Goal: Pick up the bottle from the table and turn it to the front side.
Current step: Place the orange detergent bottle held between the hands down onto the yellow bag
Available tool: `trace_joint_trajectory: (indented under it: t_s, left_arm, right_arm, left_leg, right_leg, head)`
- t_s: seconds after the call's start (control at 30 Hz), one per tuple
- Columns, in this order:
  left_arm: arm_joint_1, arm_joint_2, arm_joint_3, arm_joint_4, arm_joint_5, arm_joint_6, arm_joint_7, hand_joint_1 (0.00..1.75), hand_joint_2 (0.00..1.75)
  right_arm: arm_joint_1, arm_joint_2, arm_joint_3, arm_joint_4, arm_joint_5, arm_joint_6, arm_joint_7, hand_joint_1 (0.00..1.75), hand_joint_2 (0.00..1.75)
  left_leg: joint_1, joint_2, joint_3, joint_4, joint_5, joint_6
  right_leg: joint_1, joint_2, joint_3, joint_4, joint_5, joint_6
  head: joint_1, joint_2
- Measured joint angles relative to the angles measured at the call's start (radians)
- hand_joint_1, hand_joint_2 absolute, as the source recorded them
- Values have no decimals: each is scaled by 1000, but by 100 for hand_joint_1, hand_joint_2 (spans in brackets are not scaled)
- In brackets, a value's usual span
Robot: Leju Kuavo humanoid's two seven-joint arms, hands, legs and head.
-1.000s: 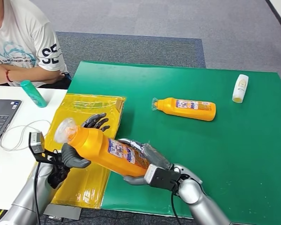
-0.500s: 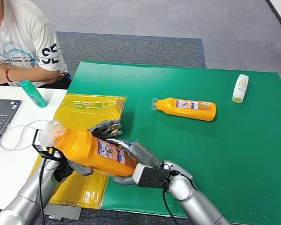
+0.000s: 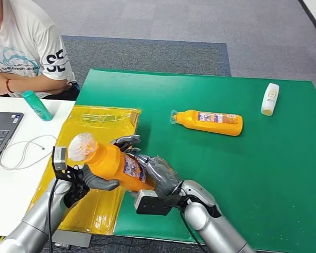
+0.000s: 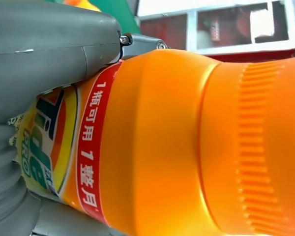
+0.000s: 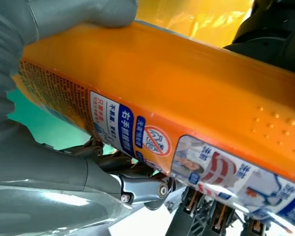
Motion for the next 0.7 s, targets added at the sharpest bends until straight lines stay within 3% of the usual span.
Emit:
trace_joint_trajectory:
  t_s: [0.13, 0.27, 0.7]
  left_arm:
    - [21, -9, 0, -13, -8, 28, 17, 0, 175]
    - [32, -10, 1, -15, -19, 34, 16, 175, 175]
    - [46, -11, 12, -17, -61, 61, -5, 175, 175]
  right_arm:
    - [9, 4, -11, 21, 20, -4, 1, 175, 175]
    - [13, 10, -17, 38, 26, -4, -1, 175, 175]
    - [20, 25, -32, 54, 36, -3, -6, 175, 175]
  left_leg:
    - [0, 0, 0, 0, 0, 0]
    - [0, 0, 0, 0, 0, 0]
    - [0, 0, 0, 0, 0, 0]
  right_leg:
    - [0, 0, 0, 0, 0, 0]
    - [0, 0, -1, 0, 0, 0]
    - [0, 0, -1, 0, 0, 0]
  head:
    - [0, 0]
    - [0, 0]
    - [0, 0]
